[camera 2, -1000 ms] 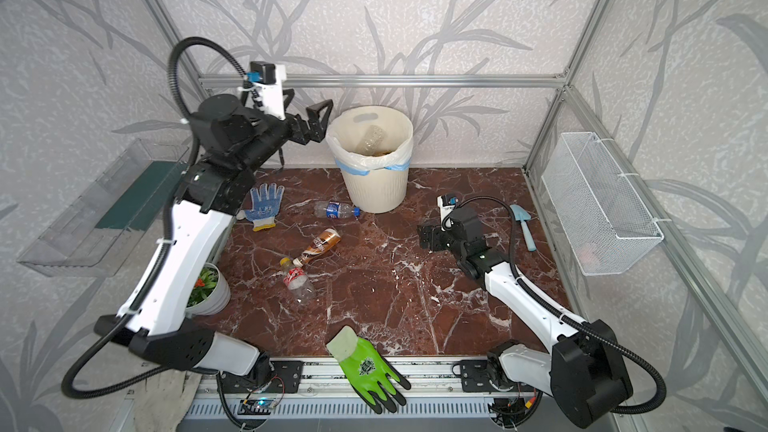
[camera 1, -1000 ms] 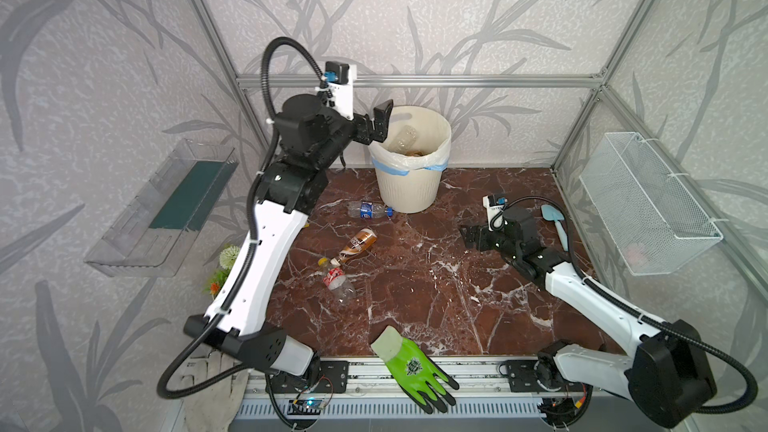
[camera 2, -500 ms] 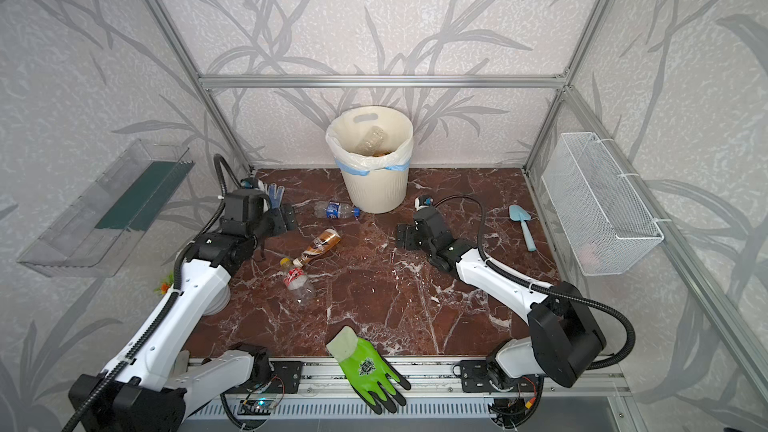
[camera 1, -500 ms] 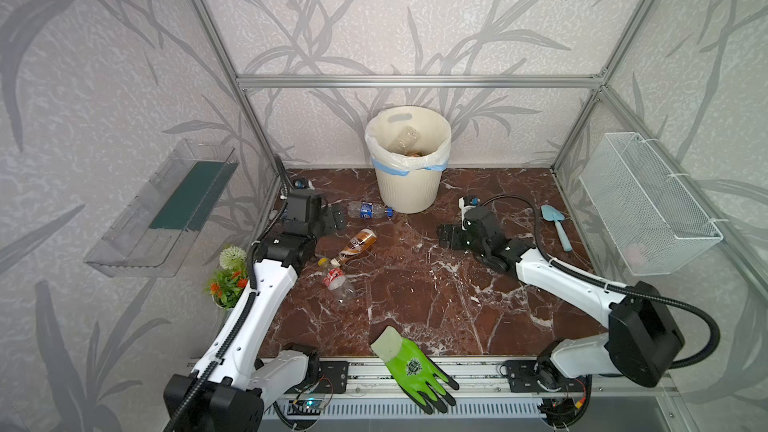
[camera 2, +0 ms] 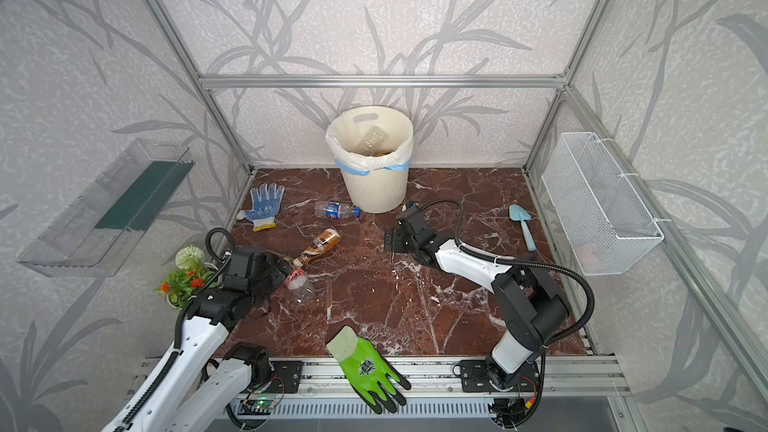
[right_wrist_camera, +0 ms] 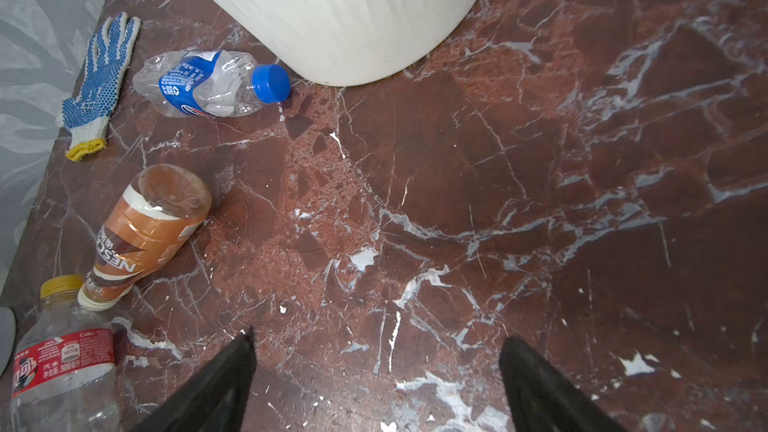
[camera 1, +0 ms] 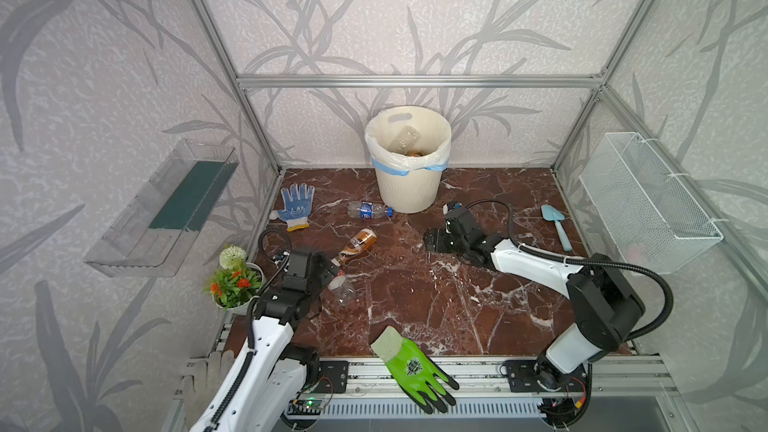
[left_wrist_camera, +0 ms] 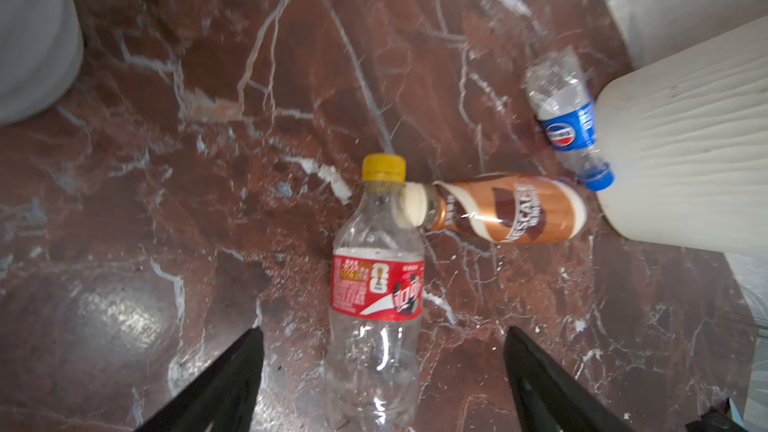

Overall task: Throw the plastic bottles in the bin
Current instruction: 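Lower the left gripper onto the red-label yellow-cap bottle and close it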

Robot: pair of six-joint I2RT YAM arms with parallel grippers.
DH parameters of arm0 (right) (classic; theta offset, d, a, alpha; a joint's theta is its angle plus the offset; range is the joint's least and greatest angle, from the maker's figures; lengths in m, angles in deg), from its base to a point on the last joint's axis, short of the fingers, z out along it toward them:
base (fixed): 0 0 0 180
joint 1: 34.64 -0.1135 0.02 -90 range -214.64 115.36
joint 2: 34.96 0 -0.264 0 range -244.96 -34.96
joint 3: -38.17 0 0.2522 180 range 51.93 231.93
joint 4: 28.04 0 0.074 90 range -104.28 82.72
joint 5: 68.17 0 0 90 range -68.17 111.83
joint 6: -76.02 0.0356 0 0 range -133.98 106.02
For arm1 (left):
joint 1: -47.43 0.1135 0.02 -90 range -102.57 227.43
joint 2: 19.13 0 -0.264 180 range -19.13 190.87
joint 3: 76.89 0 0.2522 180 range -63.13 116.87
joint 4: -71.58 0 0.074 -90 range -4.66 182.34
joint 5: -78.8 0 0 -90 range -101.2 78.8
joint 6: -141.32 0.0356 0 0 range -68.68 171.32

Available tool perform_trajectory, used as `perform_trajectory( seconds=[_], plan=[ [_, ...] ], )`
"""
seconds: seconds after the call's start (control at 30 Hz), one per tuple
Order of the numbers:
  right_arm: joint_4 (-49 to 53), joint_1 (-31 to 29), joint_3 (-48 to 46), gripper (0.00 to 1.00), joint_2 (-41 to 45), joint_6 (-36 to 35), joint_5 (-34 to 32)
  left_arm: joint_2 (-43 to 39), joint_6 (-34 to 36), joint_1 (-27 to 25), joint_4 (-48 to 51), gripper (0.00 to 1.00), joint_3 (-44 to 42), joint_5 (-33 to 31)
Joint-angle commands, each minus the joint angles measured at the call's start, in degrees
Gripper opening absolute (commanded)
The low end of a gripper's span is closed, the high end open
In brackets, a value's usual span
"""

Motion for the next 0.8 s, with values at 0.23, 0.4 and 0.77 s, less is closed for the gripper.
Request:
perform_trajectory(
  seconds=[0.23,0.4,0.77],
  plan=[
    [-1.03,-0.16,1.13,0.93,-0.49,1.03,-1.14,5.89,-4.28,-0.17,-7.40,0.90,-2.88,4.74],
    [-2.14,-0.15,0.56,0.93,-1.18,1.21,-1.32,9.99,-1.86,-0.28,-10.57,0.90,-2.46,7.25],
    [-2.96,0.46,-0.49,0.93,-1.60,1.54,-1.68,16.92,1.54,-0.58,-12.51,0.79,-3.49,9.31]
  ],
)
